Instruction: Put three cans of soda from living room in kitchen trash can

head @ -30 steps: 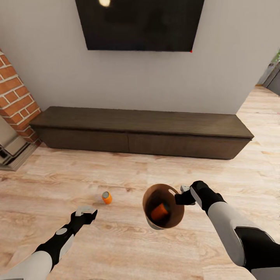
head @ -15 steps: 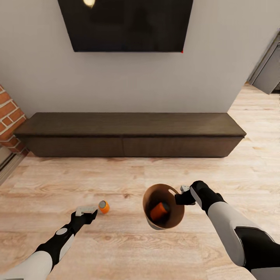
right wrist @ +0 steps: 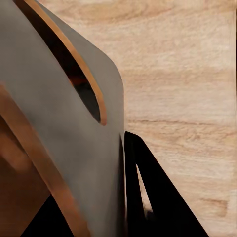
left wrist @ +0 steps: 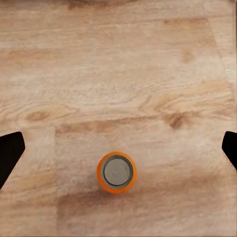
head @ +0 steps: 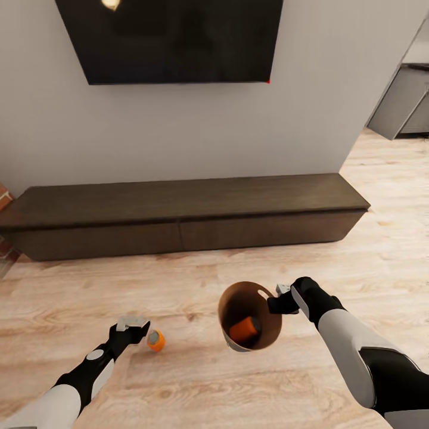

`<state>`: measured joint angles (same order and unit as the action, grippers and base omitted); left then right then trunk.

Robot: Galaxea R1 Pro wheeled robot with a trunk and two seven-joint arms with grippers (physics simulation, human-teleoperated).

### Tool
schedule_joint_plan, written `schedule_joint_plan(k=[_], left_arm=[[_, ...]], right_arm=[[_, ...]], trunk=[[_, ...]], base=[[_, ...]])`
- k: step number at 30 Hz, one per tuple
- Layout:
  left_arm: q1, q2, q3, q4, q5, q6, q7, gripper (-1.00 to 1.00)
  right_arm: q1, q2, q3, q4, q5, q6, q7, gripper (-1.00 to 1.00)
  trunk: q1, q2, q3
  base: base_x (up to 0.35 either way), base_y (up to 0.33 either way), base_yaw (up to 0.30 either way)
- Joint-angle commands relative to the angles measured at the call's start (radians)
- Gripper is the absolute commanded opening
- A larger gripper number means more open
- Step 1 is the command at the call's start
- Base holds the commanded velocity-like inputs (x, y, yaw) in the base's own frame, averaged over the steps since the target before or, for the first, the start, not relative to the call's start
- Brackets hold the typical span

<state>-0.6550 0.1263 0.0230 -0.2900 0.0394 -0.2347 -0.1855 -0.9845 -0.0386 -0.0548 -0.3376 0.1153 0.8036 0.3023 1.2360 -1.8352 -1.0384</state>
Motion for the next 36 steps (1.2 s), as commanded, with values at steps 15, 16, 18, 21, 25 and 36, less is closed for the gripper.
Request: schedule_joint_plan(k=[15,16,18,21,25,36], left_arm=[[0.000,0.000,0.000,0.000,0.000,0.001,0.000,1.00],[0.000,0.000,0.000,0.000,0.000,0.001,0.000,1.00],[0.000,0.000,0.000,0.000,-0.001,0.001,0.000,1.00],[0.000,0.000,0.000,0.000,-0.001,0.003,0.001,1.00],[0.000,0.000,0.000,0.000,0.001,0.004,0.001,1.00],[0.000,0.000,0.001,0.002,0.002,0.006,0.001,1.00]], right_arm=[[0.000,0.000,-0.002,0.002,-0.020,0.003,0.006,-1.00],[0.000,0.000,-0.002,0.002,-0.020,0.002,0.006,-1.00],[0.000,0.001,-0.002,0.002,-0.020,0.002,0.006,-1.00],[0.000,0.006,-0.002,0.002,-0.019,0.002,0.006,-1.00],[0.000,0.010,-0.003,0.002,-0.019,0.002,0.006,-1.00],[0.003,0.015,-0.004,-0.001,-0.020,0.003,0.005,-1.00]], trunk=[[0.000,0.000,0.000],[0.000,0.000,0.000],[0.000,0.000,0.000],[0.000,0.000,0.000],[0.000,0.000,0.000],[0.027,-0.049,-0.022]], base=[[0.195,0.134,-0.163],[0.027,0.015,-0.018],[0.018,0.010,-0.012],[0.007,0.004,-0.005],[0.002,0.001,-0.002],[0.000,0.000,0.000]])
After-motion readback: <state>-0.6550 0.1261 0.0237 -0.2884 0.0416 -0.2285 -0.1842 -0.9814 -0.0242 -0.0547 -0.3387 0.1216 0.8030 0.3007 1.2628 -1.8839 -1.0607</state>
